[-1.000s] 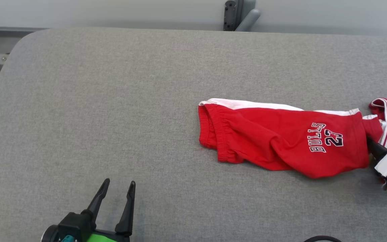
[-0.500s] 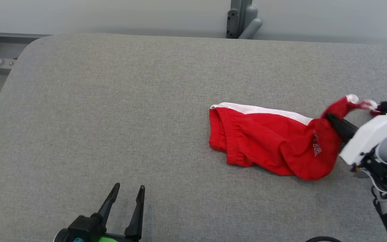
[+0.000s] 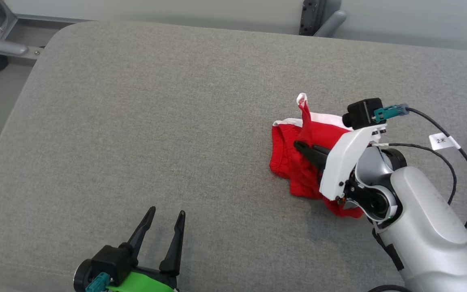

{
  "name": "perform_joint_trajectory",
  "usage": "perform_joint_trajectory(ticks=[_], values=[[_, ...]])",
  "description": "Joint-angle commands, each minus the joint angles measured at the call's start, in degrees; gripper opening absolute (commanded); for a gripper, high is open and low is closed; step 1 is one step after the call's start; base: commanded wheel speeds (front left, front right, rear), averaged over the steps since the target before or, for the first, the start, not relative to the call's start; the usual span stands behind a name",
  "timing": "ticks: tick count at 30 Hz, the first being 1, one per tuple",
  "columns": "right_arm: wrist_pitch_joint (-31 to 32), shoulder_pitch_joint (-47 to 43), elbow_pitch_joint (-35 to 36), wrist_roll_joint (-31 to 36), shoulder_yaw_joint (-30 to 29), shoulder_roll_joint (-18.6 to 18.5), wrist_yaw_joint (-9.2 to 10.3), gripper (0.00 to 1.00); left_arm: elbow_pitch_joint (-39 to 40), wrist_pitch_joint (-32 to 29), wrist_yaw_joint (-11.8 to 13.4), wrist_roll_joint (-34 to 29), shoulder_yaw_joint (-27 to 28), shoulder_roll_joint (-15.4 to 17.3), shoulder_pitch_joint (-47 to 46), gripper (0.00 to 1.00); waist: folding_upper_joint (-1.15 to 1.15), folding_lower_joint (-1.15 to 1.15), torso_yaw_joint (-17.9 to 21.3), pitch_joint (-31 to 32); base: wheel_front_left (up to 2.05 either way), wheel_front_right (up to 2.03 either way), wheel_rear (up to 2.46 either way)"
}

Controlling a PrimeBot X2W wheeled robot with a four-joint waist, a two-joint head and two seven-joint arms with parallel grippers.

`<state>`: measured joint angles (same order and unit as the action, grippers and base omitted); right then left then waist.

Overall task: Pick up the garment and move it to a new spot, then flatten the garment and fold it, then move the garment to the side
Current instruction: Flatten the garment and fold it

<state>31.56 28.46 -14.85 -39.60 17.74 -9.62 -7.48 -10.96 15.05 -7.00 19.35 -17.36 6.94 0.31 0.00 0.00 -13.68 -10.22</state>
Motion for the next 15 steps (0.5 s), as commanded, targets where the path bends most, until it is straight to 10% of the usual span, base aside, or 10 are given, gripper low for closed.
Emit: perform_joint_trajectory(ticks=[1, 12, 14, 15], values=[[-0.8, 0.9, -1.3, 0.3, 0.7, 0.2, -0.01, 0.0, -0.1, 0.1, -0.1, 0.0, 0.3, 0.0, -0.7, 1.0, 0.0, 0.0, -0.6, -0.5, 0.0, 0.0, 0.0], [-6.3, 5.2, -11.2, 4.0, 4.4, 1.4, -0.01, 0.01, -0.7, 0.1, -0.5, -0.2, 1.1, -0.2, -0.4, 1.0, 0.0, 0.0, -0.4, -0.4, 0.0, 0.0, 0.0], [-7.0, 5.9, -12.5, 4.4, 6.2, 1.6, -0.01, 0.81, -0.8, 0.1, -0.5, -0.2, 1.1, -0.2, -0.7, 1.0, 0.0, 0.0, -0.3, -0.2, 0.0, 0.0, 0.0], [-7.4, 6.1, -13.0, 4.5, 7.1, 1.7, -0.01, 1.0, -0.9, 0.1, -0.5, -0.2, 1.1, -0.2, -0.8, 1.0, 0.0, 0.0, -0.2, -0.2, 0.0, 0.0, 0.0]])
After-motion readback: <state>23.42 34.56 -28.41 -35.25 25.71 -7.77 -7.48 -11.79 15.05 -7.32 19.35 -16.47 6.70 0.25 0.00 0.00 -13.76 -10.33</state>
